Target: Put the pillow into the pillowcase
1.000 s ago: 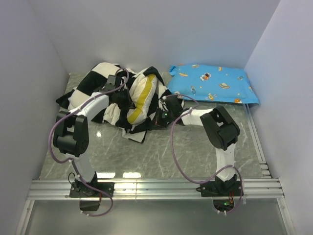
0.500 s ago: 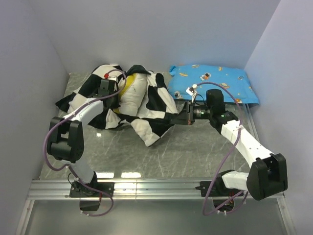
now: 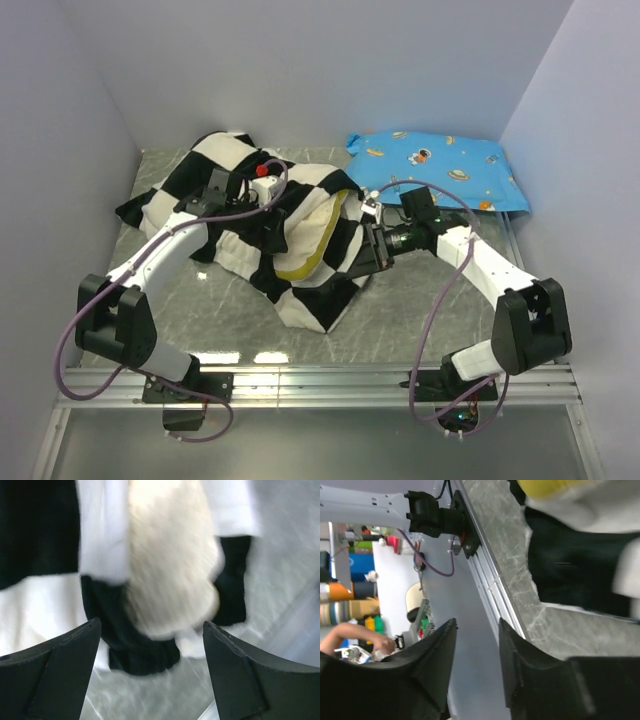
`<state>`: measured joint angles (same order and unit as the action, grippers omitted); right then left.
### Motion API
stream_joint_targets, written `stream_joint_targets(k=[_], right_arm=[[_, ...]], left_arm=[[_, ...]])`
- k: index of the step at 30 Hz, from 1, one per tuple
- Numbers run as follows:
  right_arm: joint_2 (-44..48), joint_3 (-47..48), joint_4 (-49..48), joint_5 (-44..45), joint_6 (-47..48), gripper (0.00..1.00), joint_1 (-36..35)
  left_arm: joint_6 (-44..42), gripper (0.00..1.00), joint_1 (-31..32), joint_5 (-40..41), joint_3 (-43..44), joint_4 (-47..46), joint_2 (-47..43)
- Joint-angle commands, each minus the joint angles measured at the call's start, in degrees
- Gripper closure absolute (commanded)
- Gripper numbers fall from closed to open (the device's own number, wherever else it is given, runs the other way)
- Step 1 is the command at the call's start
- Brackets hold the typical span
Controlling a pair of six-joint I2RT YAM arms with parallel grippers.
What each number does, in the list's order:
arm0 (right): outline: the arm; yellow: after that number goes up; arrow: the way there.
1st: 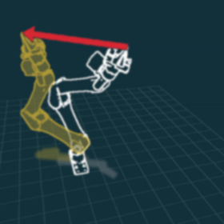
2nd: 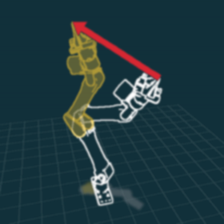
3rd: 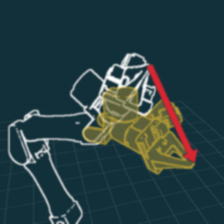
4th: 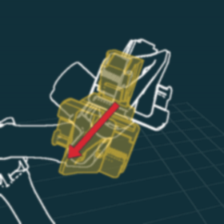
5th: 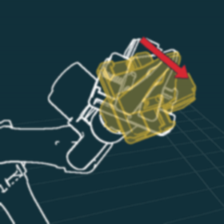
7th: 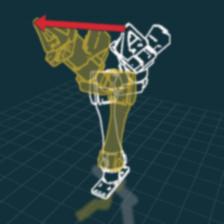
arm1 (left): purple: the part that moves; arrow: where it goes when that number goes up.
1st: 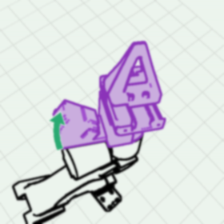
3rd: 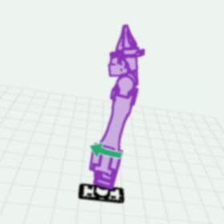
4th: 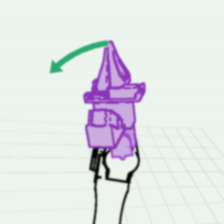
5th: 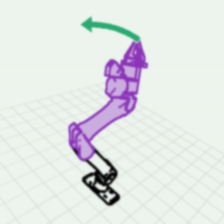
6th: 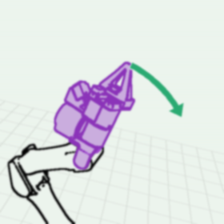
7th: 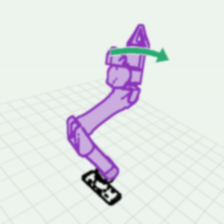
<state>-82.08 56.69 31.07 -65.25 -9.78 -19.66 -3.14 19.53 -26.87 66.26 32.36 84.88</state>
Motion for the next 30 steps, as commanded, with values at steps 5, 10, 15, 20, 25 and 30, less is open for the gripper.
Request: stream_joint_targets(k=[5,10,15,20,25,30], right_arm=[[-0.2,5.7,14.5,4.6,10.4,0.53,9.1],[-2.6,5.1,-2.8,7.1,-5.5,0.57,9.2],[-8.5,5.8,-17.7,8.2,-17.4,0.59,6.7],[-14.9,6.5,-29.2,10.3,-25.3,0.6,2.4],[-25.2,8.7,-35.7,12.3,-28.9,0.71,-3.1],[-30.2,9.1,-46.9,11.5,-38.5,0.9,-5.6]], left_arm=[[-5.6,0.14,-2.7,-8.1,7.0,12.2,-3.5],[-3.0,0.31,-1.6,5.4,6.3,4.7,1.8],[-1.6,0.35,1.9,10.8,12.5,1.5,10.8],[-3.2,0.61,3.1,9.5,15.0,3.1,15.9],[-9.3,1.0,4.4,-6.6,20.0,14.3,14.7],[-9.8,1.0,13.1,-24.1,25.5,21.5,11.5]])
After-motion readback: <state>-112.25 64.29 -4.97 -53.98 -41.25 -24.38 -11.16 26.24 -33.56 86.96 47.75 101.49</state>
